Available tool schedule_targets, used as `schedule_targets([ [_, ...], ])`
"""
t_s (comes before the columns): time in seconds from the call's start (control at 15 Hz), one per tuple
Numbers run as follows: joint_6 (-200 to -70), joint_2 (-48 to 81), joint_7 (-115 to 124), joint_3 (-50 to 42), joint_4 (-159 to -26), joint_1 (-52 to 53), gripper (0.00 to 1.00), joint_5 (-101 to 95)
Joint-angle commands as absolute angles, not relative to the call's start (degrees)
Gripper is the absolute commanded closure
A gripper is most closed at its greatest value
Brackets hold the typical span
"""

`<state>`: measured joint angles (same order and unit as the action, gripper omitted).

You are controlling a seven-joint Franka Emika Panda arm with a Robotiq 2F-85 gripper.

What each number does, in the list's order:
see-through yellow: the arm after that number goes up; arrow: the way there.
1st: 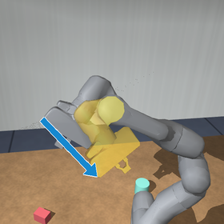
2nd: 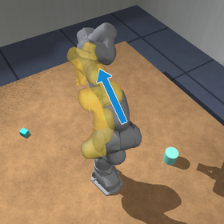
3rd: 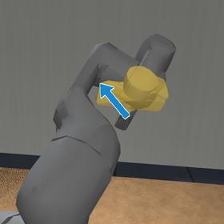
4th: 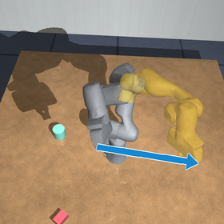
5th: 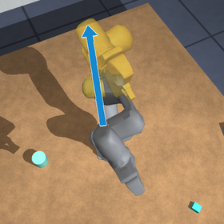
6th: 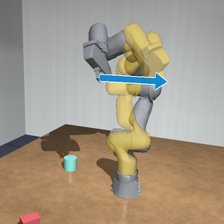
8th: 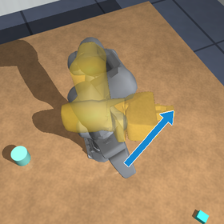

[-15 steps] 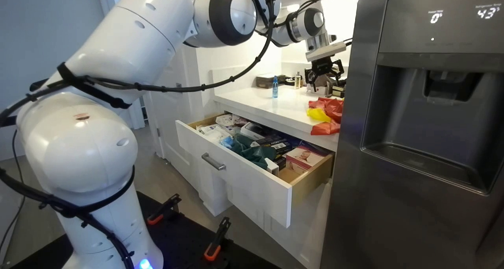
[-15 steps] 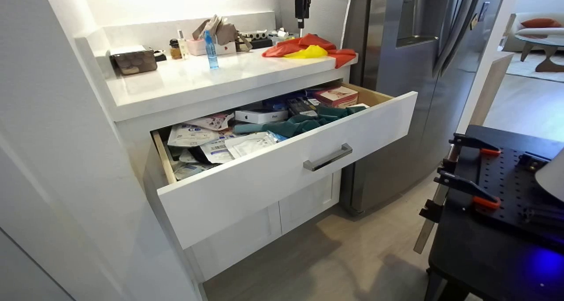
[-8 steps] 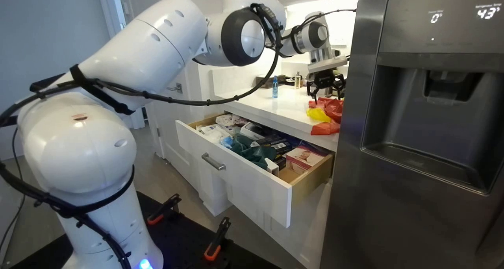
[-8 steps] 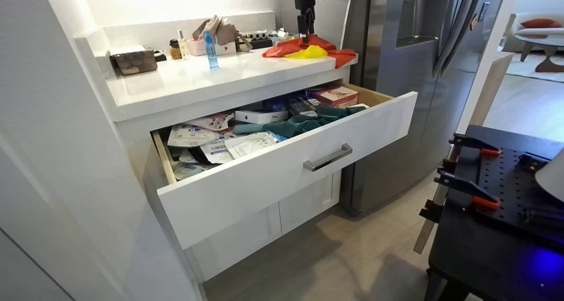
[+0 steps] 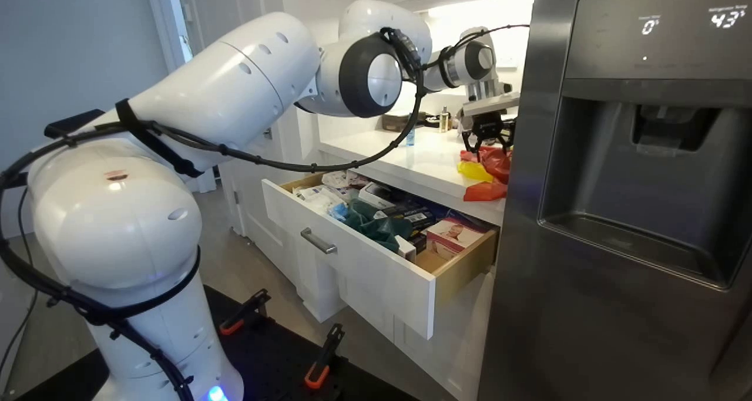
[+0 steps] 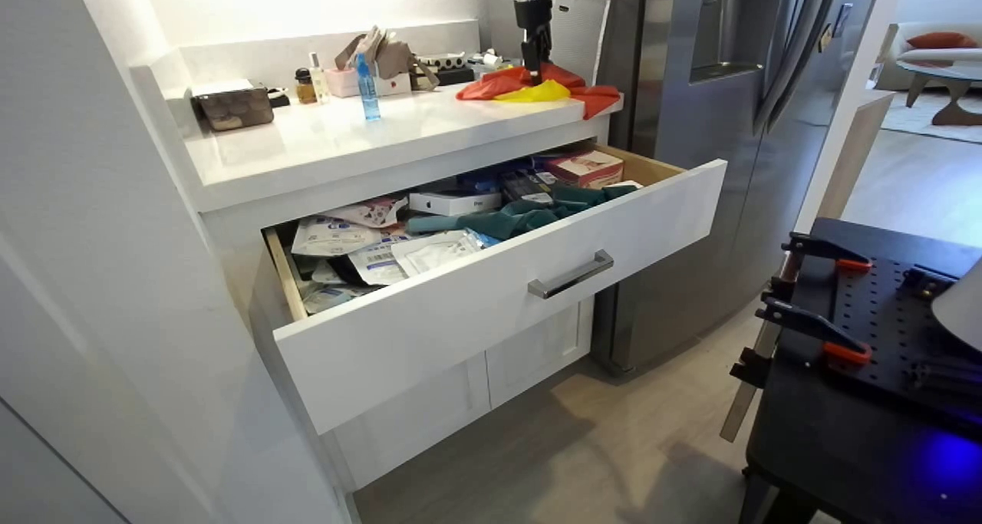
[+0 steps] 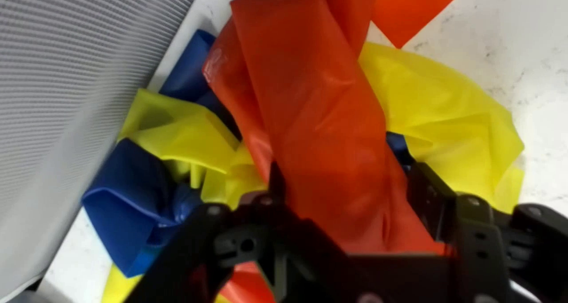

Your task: Open the top drawer, put all 3 bands inside and then close the drawer

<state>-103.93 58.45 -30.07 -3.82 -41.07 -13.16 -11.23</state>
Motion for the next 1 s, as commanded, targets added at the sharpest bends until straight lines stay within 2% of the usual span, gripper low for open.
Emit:
schedule_targets([
  [0.0,-101.43,60.38,-30.23,-3.35,-36.98,-13.37,0.58,-10.42],
  [0.2,-100.75,60.64,-30.70,-2.94,-36.40,-13.37,0.82,-10.33],
  [0.4,-97.69,59.99,-33.14,-1.88,-36.53,-13.26,1.00,-9.91],
  [0.93,-86.74,57.43,-48.31,3.92,-36.29,-12.34,1.00,-10.32],
])
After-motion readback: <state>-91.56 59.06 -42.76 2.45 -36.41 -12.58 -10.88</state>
